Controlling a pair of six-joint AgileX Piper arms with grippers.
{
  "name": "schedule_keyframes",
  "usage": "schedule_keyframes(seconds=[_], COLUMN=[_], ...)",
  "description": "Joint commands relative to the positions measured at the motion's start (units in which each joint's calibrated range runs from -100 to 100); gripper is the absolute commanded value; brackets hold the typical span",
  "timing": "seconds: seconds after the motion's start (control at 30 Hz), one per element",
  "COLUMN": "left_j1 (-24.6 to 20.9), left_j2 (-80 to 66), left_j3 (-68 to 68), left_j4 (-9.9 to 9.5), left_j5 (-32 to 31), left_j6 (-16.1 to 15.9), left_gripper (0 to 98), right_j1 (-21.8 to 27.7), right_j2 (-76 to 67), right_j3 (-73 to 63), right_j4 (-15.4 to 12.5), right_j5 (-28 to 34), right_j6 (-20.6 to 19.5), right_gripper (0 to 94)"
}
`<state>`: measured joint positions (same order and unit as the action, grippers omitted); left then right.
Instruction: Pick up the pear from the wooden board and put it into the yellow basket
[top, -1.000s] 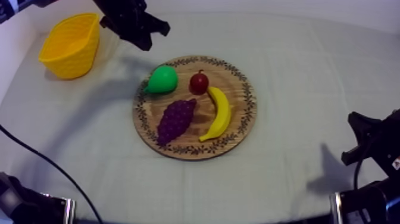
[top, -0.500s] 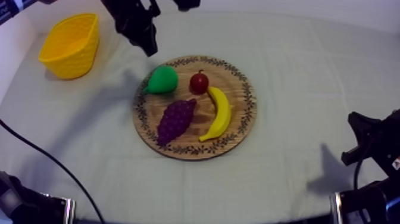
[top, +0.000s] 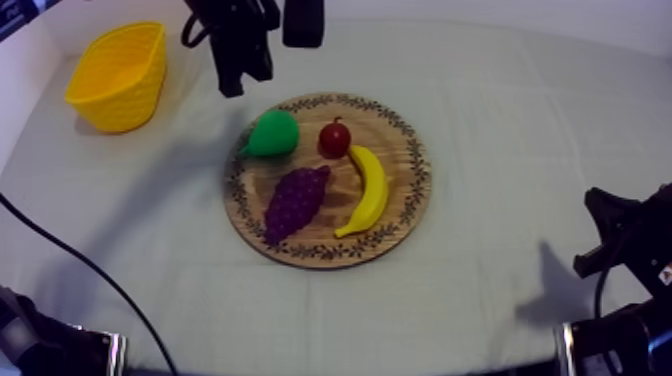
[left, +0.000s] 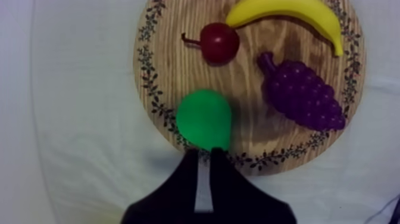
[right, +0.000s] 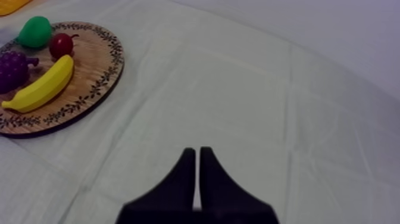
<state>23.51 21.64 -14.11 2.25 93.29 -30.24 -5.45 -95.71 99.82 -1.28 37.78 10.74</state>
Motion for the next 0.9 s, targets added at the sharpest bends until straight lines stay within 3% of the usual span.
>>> schedule_keyframes(seconds=[0.0, 0.37, 0.87], left_j1=[-0.16, -0.30, -0.85], left_j2=[0.18, 0.86, 3.35], left_j3=[-0.05, -0.14, 2.08], left_j4=[-0.04, -0.70, -0.12], left_j5=[0.08, 1.10, 2.07], left_j6=[4.88, 6.54, 6.48], left_gripper=[21.8, 50.2, 70.8], right_j1=[0.01, 0.01, 0.01], right_j2=[-0.04, -0.04, -0.04], right_j3=[-0.05, -0.05, -0.05], right_j4=[-0.01, -0.01, -0.01], right_j5=[0.04, 0.04, 0.04], right_j6=[-0.02, -0.02, -0.02], right_gripper=[0.4, 0.4, 0.4])
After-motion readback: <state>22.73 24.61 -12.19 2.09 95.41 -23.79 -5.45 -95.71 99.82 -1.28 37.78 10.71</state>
